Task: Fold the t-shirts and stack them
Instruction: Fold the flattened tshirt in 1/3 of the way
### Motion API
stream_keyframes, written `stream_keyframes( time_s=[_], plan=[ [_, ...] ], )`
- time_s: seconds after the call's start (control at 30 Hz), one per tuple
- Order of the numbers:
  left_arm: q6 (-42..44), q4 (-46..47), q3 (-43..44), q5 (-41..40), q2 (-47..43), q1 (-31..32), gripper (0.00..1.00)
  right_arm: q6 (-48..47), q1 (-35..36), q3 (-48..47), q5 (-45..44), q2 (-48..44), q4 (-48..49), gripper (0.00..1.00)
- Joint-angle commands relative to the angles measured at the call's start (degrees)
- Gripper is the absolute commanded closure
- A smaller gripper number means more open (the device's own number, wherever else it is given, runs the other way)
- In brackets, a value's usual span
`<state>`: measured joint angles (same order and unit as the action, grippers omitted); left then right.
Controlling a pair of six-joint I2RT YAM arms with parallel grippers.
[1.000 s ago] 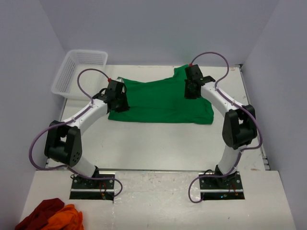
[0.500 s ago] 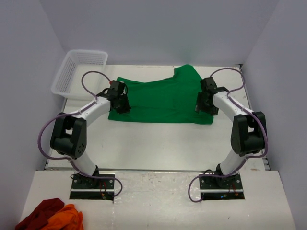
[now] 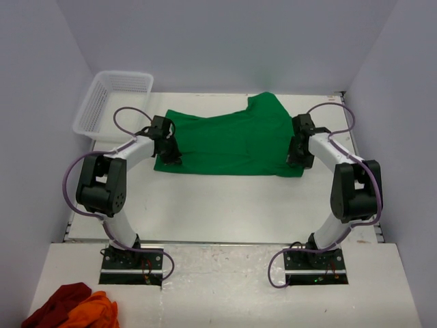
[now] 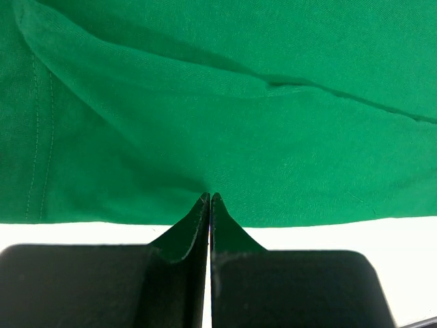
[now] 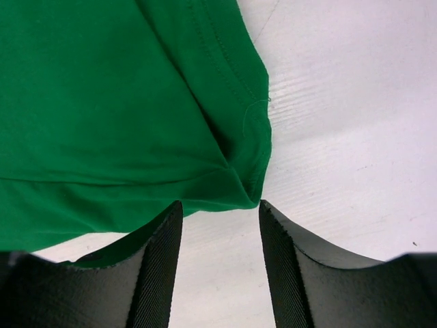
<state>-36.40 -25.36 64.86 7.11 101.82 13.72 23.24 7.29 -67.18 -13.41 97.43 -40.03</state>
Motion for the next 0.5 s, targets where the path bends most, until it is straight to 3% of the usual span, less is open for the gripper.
stream_keyframes(
  time_s=[0.0,0.4,0.47],
  plan=[
    [0.6,0.1,0.4,0.9,-0.3,-0.5,1.00,0.0,-0.9,0.7,-0.7,-0.2,0.1,0.51],
    [1.1,-0.6,0.0,0.8,-1.5,-1.1,1.00,-0.9,-2.6,0.5,0.9,4.2,0.0,0.63],
    [1.2,-0.7,0.0,0.4,-1.7,-1.3,1.00,-0.6,-2.9,0.3,0.8,4.2,0.0,0.74]
  ],
)
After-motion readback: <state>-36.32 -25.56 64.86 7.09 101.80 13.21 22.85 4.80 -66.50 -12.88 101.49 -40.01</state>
